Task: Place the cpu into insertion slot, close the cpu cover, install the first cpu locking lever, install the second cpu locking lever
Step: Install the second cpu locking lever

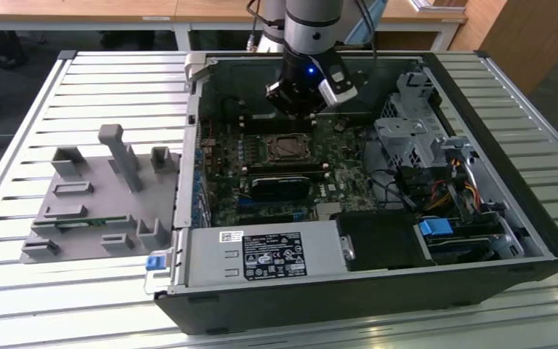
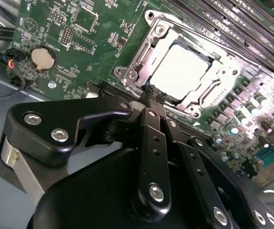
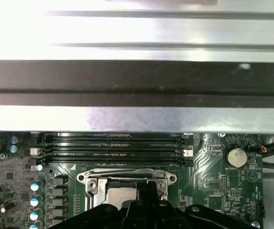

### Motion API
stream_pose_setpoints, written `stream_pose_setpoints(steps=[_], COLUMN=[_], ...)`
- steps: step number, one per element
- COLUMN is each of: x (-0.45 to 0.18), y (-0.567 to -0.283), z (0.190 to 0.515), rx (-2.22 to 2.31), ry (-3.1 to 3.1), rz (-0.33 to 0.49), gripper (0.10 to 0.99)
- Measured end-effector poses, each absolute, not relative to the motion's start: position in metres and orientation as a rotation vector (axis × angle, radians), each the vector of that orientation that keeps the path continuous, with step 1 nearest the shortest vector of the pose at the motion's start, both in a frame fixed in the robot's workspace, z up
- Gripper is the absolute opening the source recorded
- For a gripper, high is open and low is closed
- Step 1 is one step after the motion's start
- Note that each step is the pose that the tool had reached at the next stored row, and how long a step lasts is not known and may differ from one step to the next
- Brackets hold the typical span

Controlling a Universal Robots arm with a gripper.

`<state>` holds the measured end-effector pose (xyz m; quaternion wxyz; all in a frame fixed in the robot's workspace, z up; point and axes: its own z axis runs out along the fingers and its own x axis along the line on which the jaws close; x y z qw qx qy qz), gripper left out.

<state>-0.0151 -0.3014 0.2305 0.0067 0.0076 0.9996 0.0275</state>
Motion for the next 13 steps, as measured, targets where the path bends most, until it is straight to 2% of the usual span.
stream_pose_setpoints(steps=[13], x=[-0.0151], y=[-0.3104], z=[0.2323], rx=[0.024], ry=[3.127], rz=[0.086], gripper=[0.106])
